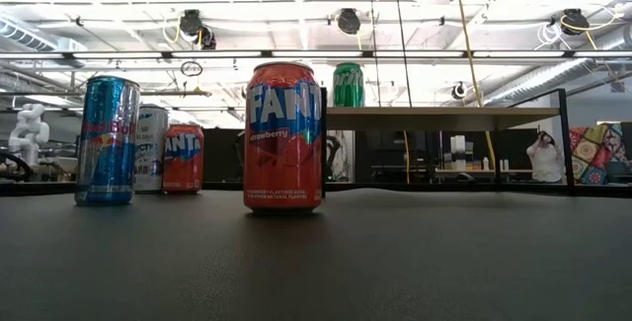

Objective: Place canned beverage on shelf
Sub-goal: Put the green soda can on the shelf aligned with the other green soda can

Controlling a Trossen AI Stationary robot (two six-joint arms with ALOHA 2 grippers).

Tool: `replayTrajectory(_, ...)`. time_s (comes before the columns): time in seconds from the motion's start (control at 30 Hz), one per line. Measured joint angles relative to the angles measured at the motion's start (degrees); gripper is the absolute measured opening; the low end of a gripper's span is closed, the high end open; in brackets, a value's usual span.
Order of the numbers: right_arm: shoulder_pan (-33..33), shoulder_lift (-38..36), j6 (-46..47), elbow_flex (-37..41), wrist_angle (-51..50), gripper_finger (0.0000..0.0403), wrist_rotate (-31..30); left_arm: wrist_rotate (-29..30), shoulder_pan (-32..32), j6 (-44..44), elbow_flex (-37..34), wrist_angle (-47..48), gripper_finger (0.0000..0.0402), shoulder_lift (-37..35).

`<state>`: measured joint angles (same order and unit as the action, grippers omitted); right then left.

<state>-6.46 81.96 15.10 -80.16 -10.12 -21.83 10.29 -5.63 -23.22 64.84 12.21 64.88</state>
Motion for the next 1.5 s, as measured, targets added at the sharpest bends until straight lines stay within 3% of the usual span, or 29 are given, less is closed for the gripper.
replayTrajectory(0.23, 0.86, -0.84, -3.84, -0.02, 6.87, 0.0303, 7.43, 0.70, 1.31, 6.23, -0.04, -12.92, 0.0375, 2.04)
replayTrajectory(0.43, 0.90, -0.29, -4.90, -0.02, 8.13, 0.0303, 10.38, -4.62, 2.03, 10.56, -0.12, -23.10, 0.0375, 4.26)
replayTrajectory(0.6, 0.90, -0.37, -5.08, -0.02, 9.26, 0.0303, 11.32, -6.10, 2.22, 10.51, -0.15, -23.51, 0.0365, 5.36)
replayTrajectory(0.83, 0.97, -0.42, -4.46, -0.11, 8.46, 0.0304, 11.20, -5.67, 2.73, 10.68, -0.19, -23.49, 0.0310, 5.11)
replayTrajectory(1.0, 0.97, -0.43, -3.60, -0.21, 6.66, 0.0304, 11.25, -5.94, 3.24, 10.51, -0.24, -23.28, 0.0300, 5.10)
replayTrajectory(1.2, 0.83, -1.41, -0.06, -0.26, -0.54, 0.0330, 8.19, -5.99, 5.23, 10.04, -0.28, -20.47, 0.0298, 5.12)
replayTrajectory(1.27, 0.79, -2.69, 3.78, -0.24, -3.96, 0.0345, 4.51, -5.18, 6.81, 9.54, -0.28, -19.38, 0.0297, 5.29)
replayTrajectory(1.5, 0.24, -10.02, 16.94, -0.22, -24.92, 0.0354, -4.87, -4.08, 12.99, 10.52, -0.12, -21.79, 0.0297, 10.74)
